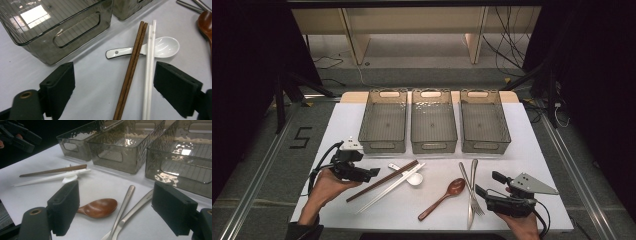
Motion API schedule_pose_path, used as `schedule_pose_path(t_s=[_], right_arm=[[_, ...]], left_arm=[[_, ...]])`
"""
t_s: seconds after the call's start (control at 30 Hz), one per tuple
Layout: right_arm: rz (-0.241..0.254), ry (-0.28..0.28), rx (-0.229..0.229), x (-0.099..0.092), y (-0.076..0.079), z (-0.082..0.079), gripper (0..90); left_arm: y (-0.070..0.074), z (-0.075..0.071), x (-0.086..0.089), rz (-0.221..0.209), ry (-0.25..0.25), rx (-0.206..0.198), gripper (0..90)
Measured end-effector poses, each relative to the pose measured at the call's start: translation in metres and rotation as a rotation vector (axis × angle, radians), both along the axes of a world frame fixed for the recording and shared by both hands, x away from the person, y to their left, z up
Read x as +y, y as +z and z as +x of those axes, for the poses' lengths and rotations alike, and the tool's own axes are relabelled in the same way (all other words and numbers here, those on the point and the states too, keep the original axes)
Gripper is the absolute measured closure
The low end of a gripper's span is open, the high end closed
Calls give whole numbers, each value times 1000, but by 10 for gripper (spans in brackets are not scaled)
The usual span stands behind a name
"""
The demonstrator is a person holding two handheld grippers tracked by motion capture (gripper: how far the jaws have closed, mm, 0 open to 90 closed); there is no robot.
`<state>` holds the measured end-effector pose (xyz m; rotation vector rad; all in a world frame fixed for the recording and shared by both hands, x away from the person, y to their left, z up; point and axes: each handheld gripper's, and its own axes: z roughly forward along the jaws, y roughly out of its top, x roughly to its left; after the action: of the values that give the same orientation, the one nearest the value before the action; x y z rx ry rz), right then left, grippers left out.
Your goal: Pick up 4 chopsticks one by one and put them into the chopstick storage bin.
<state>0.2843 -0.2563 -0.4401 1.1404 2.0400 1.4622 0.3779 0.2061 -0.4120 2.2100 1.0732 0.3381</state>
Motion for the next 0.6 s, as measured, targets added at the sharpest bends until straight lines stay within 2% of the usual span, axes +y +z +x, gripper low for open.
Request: schedule_pose_path(t_s=[0.07,0.17,0.5,0.6], right_arm=[[1,1,6,0,0,0,234],[0,4,13,0,-1,1,234],[-6,12,21,0,-1,2,237],[-7,13,22,0,-1,2,238]], left_arm=[[0,4,-1,22,-3,3,202],[-1,8,-2,38,-39,31,237],[-11,16,-11,146,-119,125,339],[-17,18,-14,158,-138,145,384]])
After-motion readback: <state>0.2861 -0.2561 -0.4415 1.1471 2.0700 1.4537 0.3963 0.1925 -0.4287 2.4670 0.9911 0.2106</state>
